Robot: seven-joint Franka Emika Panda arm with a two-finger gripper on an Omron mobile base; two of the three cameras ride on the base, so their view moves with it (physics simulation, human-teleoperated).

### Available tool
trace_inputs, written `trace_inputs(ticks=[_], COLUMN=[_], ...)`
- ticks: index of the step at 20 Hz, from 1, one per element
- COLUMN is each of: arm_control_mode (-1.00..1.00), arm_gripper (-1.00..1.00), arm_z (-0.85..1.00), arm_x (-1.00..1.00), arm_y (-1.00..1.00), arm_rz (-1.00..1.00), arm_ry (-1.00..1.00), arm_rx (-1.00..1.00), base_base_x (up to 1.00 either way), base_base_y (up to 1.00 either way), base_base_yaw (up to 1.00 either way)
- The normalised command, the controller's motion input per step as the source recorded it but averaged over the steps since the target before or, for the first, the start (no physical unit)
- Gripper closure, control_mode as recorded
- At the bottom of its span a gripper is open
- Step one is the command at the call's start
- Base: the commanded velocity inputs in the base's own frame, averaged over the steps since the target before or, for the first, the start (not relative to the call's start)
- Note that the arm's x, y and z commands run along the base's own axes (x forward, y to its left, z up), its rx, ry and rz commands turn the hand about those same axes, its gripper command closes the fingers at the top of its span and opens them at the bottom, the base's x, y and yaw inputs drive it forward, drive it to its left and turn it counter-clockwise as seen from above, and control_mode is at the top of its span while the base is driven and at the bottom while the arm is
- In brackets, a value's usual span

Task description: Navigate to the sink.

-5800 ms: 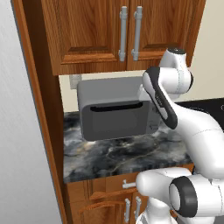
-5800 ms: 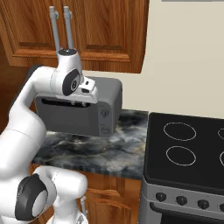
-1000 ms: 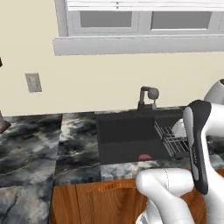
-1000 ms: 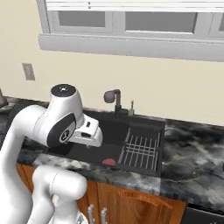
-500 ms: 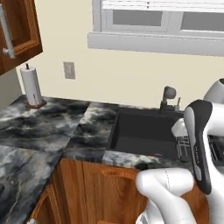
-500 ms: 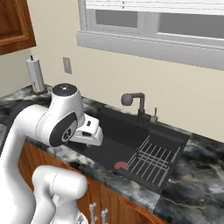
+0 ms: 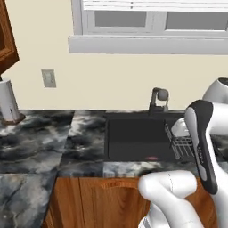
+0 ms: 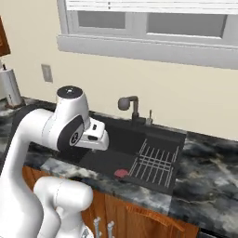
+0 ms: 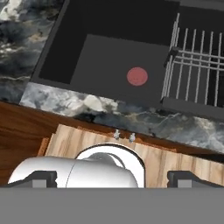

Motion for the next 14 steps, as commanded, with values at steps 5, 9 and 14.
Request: trace_inputs(ticks=[5,9,14], arm_control_mode=[1.00,1.00,1.00], arm_gripper=[-1.00,-1.00,-1.00], arm_z=[0.00,0.00,0.00], arm_x=[0.00,0.00,0.00], arm_y=[0.00,0.00,0.00], arm_rz=[0.00,0.00,0.00], arm_ry=[0.00,0.00,0.00], arm_rx=[0.00,0.00,0.00], base_base_x=[0.84,0.66,0.41], base_base_y=[0.94,1.00,1.00], base_base_yaw=[-0.54,-0.37,-0.09])
